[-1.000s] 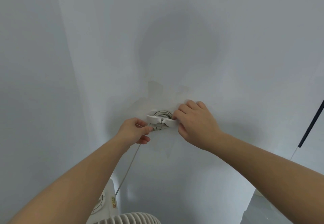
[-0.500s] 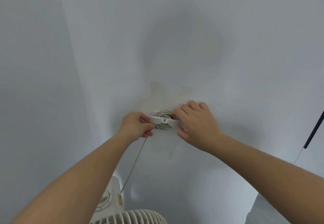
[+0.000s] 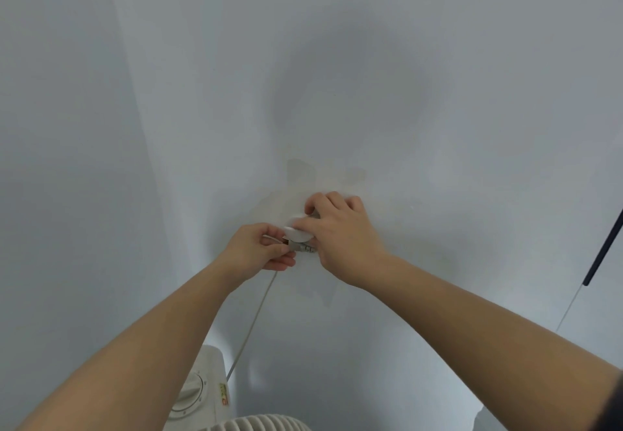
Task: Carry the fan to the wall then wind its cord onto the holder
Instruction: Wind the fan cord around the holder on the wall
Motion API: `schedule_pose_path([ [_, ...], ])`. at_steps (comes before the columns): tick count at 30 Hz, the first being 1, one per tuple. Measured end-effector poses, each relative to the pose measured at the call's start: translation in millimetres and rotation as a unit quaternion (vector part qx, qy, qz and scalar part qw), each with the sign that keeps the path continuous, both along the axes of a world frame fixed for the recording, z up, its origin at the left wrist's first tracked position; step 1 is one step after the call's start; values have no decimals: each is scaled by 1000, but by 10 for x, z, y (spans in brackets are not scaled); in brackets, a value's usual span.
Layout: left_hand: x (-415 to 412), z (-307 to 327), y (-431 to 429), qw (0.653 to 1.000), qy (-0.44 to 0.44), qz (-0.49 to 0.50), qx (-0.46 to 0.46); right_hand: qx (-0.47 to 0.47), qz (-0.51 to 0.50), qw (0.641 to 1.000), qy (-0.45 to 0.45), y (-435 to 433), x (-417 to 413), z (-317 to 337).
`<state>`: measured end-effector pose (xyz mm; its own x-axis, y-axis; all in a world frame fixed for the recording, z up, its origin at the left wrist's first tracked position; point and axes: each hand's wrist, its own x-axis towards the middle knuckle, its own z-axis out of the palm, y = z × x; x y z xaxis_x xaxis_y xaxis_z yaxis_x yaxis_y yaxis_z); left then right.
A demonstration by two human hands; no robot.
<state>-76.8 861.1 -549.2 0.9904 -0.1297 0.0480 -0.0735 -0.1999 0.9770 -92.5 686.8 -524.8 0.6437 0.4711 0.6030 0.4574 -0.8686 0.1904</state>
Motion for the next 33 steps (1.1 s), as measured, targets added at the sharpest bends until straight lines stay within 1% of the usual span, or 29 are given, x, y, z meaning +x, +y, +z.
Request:
schedule_pose_path([
  [3,-29,-29,-13,1000,6,13,-25,5,2,1000,9,2,-16,14],
  [9,-35,-34,-24,999,6,26,-39,12,28,1000,2,-23,18,11],
  [14,-70,-36,7,998,-5,53,-40,-14,43,999,-15,-66,38,-8],
  [18,-89,-14,43,997,5,56,-58,-40,31,998,-30,-69,50,-21],
  [21,-110,10,53,995,24,59,-72,-51,25,998,-42,-69,56,-32],
  [25,-98,53,19,985,89,77,-129,-61,27,997,-50,-78,69,-46],
  [27,-71,83,8,979,108,92,-148,-62,30,996,-52,-83,74,-56],
  [33,-60,79,6,978,98,111,-150,-56,36,996,-51,-77,72,-80],
])
